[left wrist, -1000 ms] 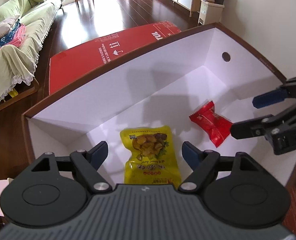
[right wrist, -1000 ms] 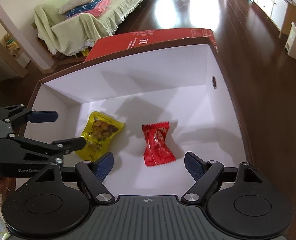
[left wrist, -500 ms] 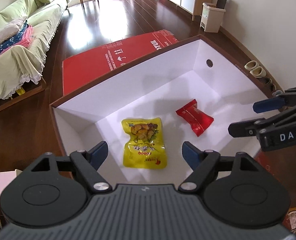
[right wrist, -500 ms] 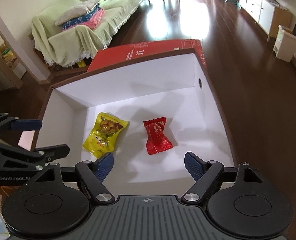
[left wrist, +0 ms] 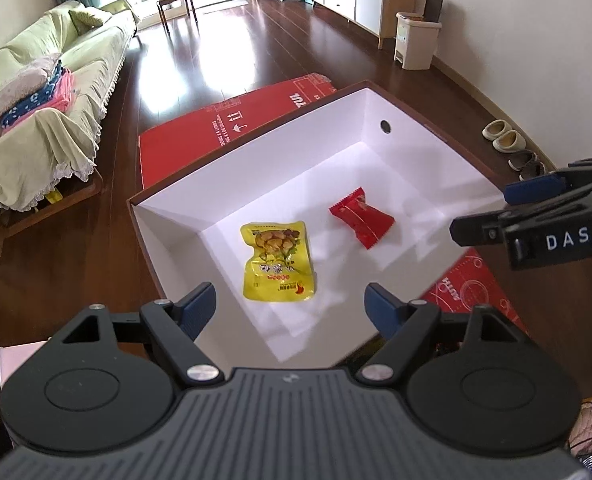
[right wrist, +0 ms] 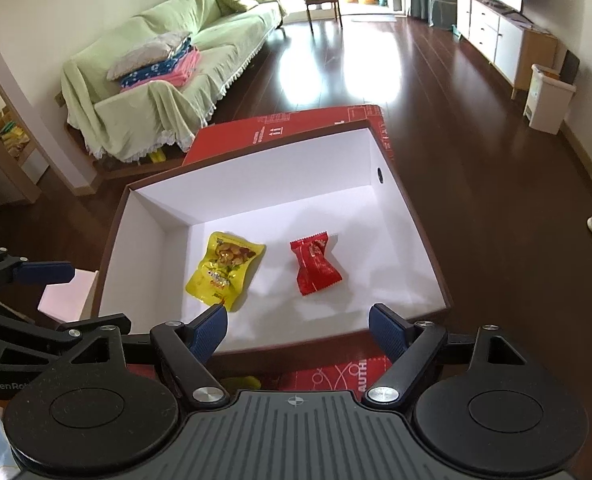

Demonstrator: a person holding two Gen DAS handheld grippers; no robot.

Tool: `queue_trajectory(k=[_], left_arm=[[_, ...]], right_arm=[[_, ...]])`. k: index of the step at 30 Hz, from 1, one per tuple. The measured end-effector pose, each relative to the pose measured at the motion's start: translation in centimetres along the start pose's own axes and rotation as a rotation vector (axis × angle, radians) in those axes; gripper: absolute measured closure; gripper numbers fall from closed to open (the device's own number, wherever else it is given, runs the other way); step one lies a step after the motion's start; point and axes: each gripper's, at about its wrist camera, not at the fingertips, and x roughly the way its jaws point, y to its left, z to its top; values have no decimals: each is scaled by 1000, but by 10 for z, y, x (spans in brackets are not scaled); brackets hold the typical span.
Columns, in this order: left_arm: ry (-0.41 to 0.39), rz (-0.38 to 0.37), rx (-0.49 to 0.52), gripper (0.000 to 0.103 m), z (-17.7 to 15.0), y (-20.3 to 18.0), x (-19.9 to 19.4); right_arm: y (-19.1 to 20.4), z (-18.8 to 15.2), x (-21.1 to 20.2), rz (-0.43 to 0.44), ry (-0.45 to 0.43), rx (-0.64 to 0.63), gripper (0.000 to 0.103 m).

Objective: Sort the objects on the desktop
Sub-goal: 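Open both tools to drop the packets in the box and withdraw, then grasp the cotton swab bag with the right tool while the left tool grasps the red square packet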

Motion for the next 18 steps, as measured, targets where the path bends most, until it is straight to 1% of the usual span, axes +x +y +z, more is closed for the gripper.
queue_trajectory(k=[8, 18], left_arm=[[-30, -18, 11, 24, -17, -3, -24], [-45, -25, -17, 24, -49, 12, -47]], right_arm=[[8, -16, -26, -4, -37, 23, 22], [13, -39, -40, -6, -38, 10, 22]])
